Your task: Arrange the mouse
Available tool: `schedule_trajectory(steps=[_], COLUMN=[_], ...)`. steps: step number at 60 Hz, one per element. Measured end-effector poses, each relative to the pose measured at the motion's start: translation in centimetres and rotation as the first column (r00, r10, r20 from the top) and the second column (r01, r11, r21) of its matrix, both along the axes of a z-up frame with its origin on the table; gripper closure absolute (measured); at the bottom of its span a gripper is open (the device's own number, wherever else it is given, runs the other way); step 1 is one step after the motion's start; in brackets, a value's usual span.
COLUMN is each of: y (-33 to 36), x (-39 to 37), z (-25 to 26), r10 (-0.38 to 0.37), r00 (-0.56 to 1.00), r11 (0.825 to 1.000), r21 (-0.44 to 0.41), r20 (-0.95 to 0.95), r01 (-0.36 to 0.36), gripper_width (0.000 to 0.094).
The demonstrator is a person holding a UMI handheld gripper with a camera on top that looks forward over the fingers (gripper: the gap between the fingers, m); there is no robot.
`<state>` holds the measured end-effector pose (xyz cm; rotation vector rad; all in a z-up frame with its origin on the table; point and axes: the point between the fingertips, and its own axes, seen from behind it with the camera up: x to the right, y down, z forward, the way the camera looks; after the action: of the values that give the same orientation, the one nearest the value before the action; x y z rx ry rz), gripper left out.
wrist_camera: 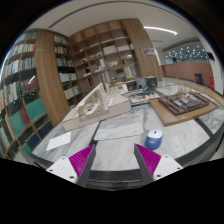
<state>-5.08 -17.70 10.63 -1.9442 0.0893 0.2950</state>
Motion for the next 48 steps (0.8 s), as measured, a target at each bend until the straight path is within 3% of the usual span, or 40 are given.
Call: schedule_trajectory(steps=[9,20,30,35,36,37,40,41,42,44,47,48], y=[1.3,4.9,9.4,11.6,12.0,12.5,13.6,13.9,14.5,14.9,15.4,15.5], x=[4.8,10.3,14.7,13.5,13.2,13.2,12.9,13.1,13.4,13.0,12.3,12.4], z=[-1.5,-4.2,-9.5,-10.5,-10.7,-10.9,-11.9,-12.1,-11.9,-12.2,-12.2,-12.2], r10=[-0.074,-0.114,-0.116,-0.075,-0.069,-0.072,-0.061,-0.065,-0.077,-0.066,-0.071,-0.082], r00=[0.994,0.987,0.972,0.981,0.982,0.981,0.978,0.974,0.968,0.961,0.966,0.965], r11=[0.997,0.991,0.97,0.97,0.97,0.969,0.964,0.963,0.965,0.964,0.965,0.964], r21=[-0.018,-0.062,-0.187,-0.214,-0.218,-0.22,-0.244,-0.242,-0.226,-0.23,-0.227,-0.224], r20=[0.077,0.113,0.205,0.181,0.175,0.18,0.197,0.217,0.24,0.267,0.247,0.25], r01=[0.076,0.122,0.155,0.114,0.107,0.111,0.109,0.119,0.133,0.13,0.129,0.14], gripper_width=[0.0147,0.015,0.0148,0.0157,0.0085,0.0148,0.0158,0.0092,0.0194,0.018,0.0408,0.0409])
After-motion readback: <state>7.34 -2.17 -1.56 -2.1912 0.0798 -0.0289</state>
